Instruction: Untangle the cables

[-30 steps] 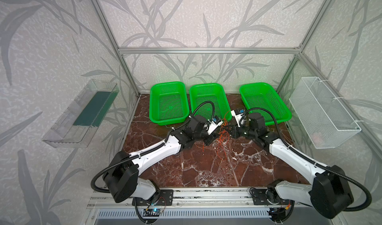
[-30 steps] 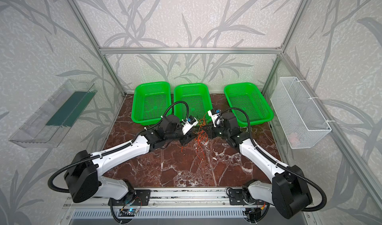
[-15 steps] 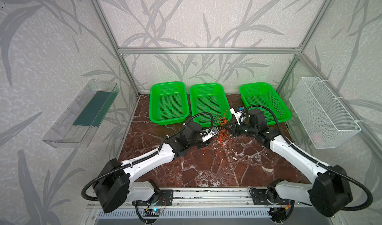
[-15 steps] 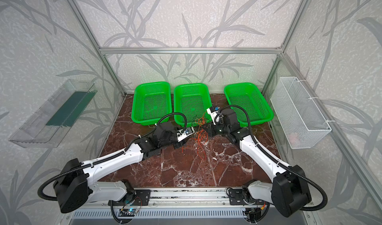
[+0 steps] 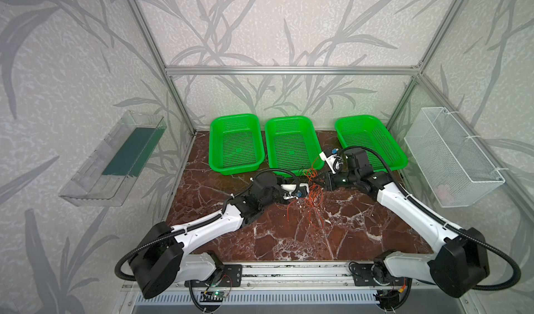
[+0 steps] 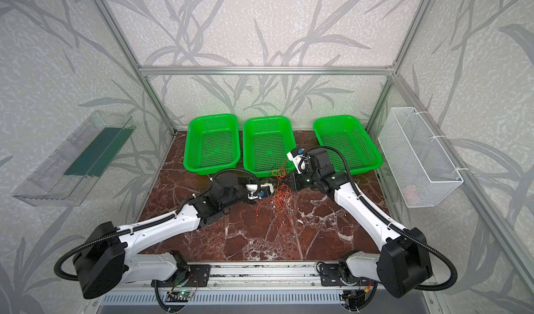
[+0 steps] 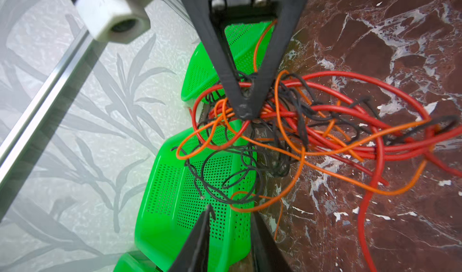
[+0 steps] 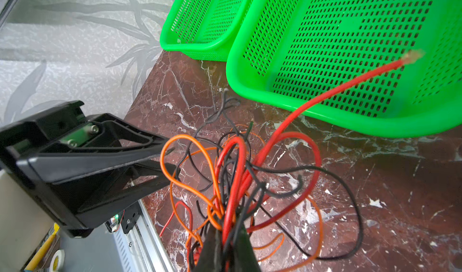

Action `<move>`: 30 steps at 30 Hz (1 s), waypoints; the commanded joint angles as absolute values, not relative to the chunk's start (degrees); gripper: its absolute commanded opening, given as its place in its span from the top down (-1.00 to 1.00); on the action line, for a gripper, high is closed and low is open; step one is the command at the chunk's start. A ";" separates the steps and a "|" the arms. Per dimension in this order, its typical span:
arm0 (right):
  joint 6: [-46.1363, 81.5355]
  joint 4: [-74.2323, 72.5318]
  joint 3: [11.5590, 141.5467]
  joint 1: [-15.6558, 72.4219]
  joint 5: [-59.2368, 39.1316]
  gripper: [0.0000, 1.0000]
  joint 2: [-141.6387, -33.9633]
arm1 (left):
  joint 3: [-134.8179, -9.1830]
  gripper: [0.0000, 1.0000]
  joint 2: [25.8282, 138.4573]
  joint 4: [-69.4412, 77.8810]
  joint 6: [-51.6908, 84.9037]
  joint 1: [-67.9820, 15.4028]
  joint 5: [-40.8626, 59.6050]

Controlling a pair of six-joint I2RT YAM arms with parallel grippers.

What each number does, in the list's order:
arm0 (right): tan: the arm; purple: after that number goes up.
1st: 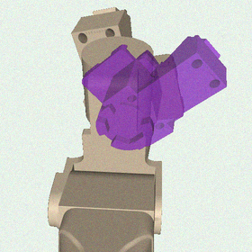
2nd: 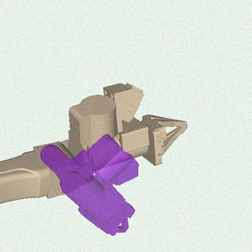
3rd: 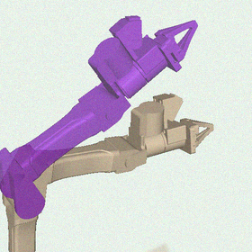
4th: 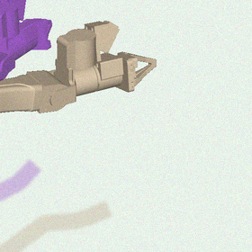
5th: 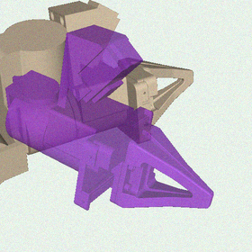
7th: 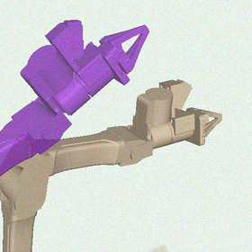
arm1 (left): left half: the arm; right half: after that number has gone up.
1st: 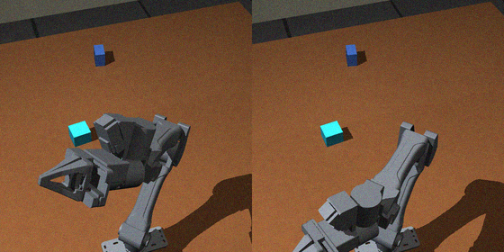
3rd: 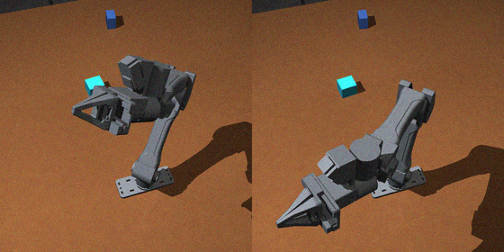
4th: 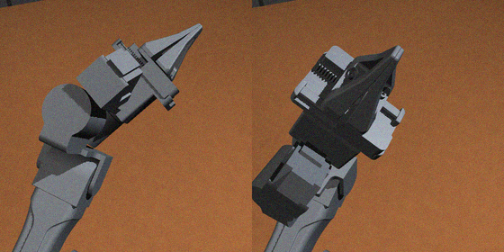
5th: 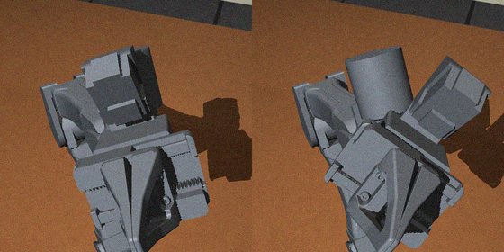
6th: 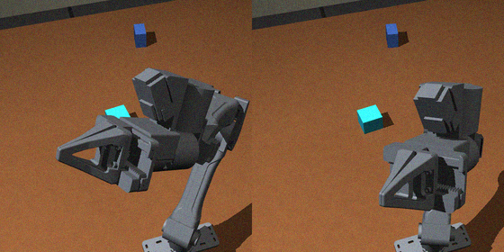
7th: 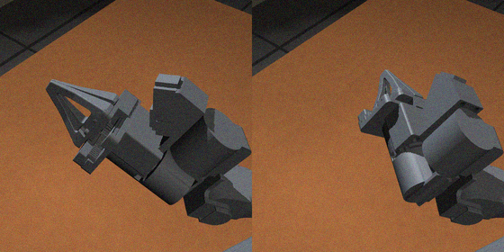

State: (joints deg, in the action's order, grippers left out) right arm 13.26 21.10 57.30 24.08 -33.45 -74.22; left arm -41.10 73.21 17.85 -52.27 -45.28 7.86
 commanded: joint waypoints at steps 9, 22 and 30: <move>13.53 24.98 61.06 24.33 -36.16 0.89 -75.67 | -39.46 0.25 69.33 12.40 -61.52 -45.63 16.88; 14.11 26.08 61.66 24.32 -37.79 0.89 -76.38 | -42.66 0.19 74.91 13.27 -62.85 -47.44 16.12; 14.54 25.81 61.31 24.30 -38.14 0.89 -76.28 | -44.01 0.51 77.76 15.11 -62.32 -48.28 15.54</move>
